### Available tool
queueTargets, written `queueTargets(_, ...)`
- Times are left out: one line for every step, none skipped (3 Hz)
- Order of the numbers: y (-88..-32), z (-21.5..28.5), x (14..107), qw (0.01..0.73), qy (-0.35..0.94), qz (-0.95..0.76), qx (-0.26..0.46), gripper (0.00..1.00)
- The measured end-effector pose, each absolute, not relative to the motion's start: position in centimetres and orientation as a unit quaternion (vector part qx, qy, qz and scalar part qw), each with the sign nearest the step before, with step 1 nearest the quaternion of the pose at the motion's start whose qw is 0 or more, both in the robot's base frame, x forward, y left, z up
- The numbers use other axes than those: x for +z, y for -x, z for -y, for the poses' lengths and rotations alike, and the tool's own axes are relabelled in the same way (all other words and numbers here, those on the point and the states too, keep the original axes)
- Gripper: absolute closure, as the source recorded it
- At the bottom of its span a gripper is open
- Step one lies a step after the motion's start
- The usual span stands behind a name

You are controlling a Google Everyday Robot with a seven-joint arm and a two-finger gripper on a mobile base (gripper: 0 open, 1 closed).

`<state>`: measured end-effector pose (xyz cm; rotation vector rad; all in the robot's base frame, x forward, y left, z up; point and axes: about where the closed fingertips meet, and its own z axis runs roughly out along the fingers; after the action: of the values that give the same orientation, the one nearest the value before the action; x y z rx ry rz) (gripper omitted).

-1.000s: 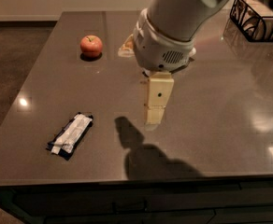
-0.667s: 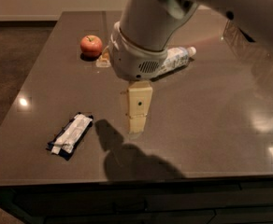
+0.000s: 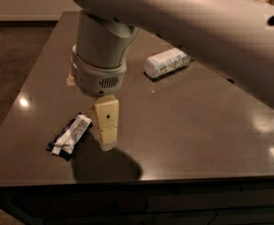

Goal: Pick rxbar blueberry

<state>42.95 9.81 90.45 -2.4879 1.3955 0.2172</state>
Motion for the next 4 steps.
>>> queueTargets(-43.2,-11.5,88.6,0.118,0.870,-0.473,0.071,0.00)
queueTargets(-43.6,-12.8,86.6,0.095,0.879,-0.462,0.064,0.00)
queueTargets(-44.0,-13.6,84.9,0.075,0.886,-0.454,0.058,0.00)
queueTargets(-44.5,-14.0,83.6,0.060,0.888,-0.452,0.055,0.17)
